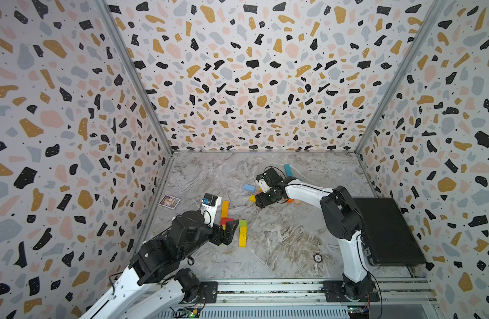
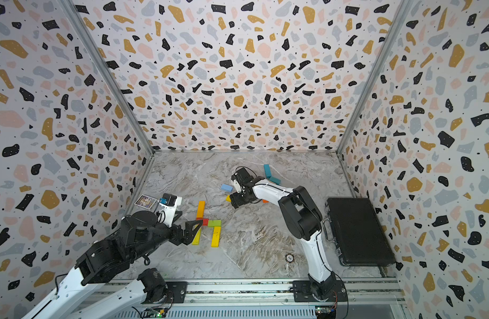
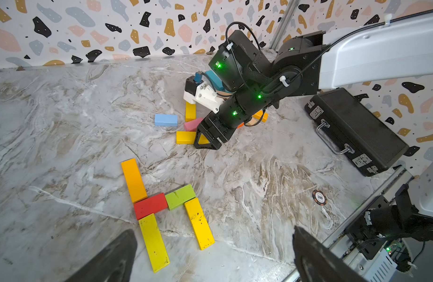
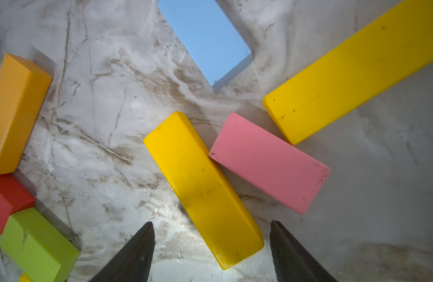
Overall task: Assemble the letter h with building blocks
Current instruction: Adjust the building block at the center of the board.
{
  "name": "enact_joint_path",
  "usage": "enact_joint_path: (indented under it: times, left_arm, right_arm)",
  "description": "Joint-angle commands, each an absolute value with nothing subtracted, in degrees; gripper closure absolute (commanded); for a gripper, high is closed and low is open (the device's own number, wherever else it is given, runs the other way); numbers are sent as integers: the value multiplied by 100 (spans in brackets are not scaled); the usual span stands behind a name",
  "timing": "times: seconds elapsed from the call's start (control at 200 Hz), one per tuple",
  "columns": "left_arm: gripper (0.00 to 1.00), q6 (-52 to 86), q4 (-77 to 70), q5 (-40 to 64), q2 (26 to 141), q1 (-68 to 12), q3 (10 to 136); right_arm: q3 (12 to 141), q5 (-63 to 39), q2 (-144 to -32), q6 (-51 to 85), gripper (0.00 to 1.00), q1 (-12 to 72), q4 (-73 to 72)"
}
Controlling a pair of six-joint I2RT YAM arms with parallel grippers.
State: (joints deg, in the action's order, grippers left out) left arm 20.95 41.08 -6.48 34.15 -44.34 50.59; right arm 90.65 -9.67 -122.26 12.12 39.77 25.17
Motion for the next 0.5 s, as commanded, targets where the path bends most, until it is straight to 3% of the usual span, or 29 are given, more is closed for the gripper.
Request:
enact_joint_path:
  times: [0.0, 0.245, 0.496]
  left_arm:
    - [1, 2013, 3929, -548, 3388, -4403, 4997]
    - [1, 2017, 4003, -429, 3375, -4403, 5105]
    - [1, 2023, 4081, -218, 3269, -4403, 5089]
  right_arm:
    - [9418, -914, -12407, 962, 25, 4012, 2994]
    - [9980, -427, -12862, 638, 32, 4233, 3621]
    - [9908, -117, -12810, 906, 53, 4376, 3696]
